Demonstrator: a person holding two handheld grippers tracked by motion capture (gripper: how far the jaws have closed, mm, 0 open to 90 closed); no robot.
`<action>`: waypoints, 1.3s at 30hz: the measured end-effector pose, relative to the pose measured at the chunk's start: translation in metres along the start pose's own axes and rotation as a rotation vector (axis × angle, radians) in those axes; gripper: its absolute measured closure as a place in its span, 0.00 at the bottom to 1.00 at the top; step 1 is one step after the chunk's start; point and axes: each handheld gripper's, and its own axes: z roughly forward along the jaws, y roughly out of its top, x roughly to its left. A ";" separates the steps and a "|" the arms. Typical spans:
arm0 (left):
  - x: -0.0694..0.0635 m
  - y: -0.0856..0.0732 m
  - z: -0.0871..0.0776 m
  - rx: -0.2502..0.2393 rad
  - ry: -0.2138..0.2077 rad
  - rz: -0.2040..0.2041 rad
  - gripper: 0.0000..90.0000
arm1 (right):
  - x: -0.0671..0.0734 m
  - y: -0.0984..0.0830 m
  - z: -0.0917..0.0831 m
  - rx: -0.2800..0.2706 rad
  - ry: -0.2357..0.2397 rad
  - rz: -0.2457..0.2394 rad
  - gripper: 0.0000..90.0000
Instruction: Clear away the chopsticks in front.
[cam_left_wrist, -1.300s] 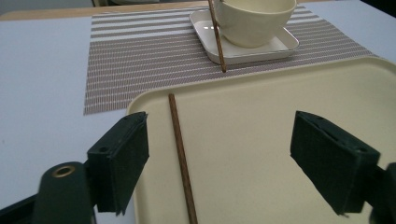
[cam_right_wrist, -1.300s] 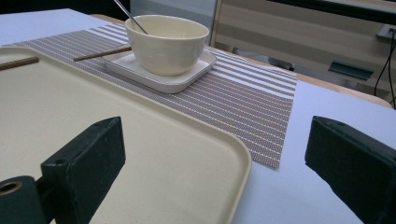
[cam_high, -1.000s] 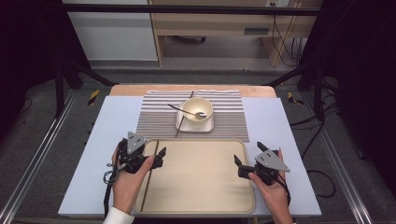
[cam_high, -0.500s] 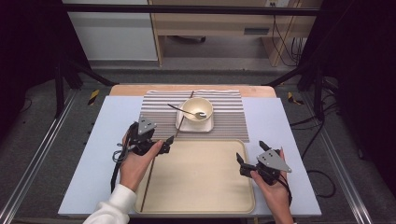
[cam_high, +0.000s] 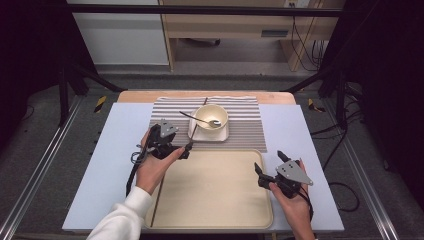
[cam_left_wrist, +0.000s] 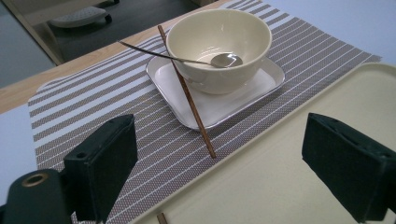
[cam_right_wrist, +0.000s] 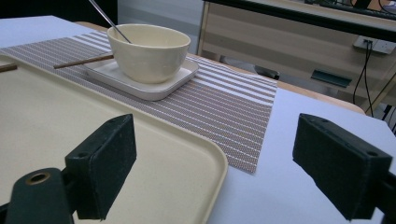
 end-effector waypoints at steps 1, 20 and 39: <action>0.000 0.001 0.002 0.007 -0.005 0.003 0.11 | 0.000 0.000 0.000 -0.001 -0.002 -0.001 0.16; 0.004 0.010 0.003 0.048 -0.006 0.022 0.24 | -0.007 -0.002 -0.003 -0.011 -0.019 0.020 0.18; 0.033 0.022 0.042 0.086 -0.061 -0.047 0.40 | -0.005 -0.003 -0.002 -0.010 0.012 0.013 0.20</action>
